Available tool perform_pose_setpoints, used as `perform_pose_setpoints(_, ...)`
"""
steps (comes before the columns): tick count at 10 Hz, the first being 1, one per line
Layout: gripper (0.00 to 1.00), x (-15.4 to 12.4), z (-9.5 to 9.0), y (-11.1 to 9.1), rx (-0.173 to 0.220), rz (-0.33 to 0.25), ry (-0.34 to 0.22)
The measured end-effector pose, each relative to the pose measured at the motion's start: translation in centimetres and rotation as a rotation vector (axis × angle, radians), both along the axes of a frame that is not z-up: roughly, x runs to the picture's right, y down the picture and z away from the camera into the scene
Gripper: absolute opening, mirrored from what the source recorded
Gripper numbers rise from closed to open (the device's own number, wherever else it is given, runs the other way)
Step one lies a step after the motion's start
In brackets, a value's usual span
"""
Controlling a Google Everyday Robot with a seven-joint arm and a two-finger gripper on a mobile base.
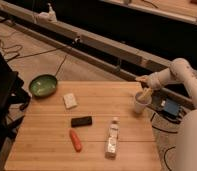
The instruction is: Place the ceramic cup in the ceramic bowl
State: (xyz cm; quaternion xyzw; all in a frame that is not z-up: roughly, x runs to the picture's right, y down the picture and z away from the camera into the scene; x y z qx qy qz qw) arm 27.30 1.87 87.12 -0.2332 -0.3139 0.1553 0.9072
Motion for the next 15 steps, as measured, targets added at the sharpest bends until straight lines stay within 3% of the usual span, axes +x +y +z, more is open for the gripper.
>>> perform_pose_setpoints(3, 0.76, 0.0, 1.1, 1.2, -0.043, 0.023, -0.009)
perform_pose_setpoints(9, 0.19, 0.0, 0.4, 0.8, -0.032, 0.013, -0.062)
perform_pose_setpoints(13, 0.16, -0.7, -0.8, -1.6, 0.016, -0.010, -0.087)
perform_pose_setpoints(15, 0.16, -1.3, -1.7, -4.5, 0.063, -0.007, -0.096)
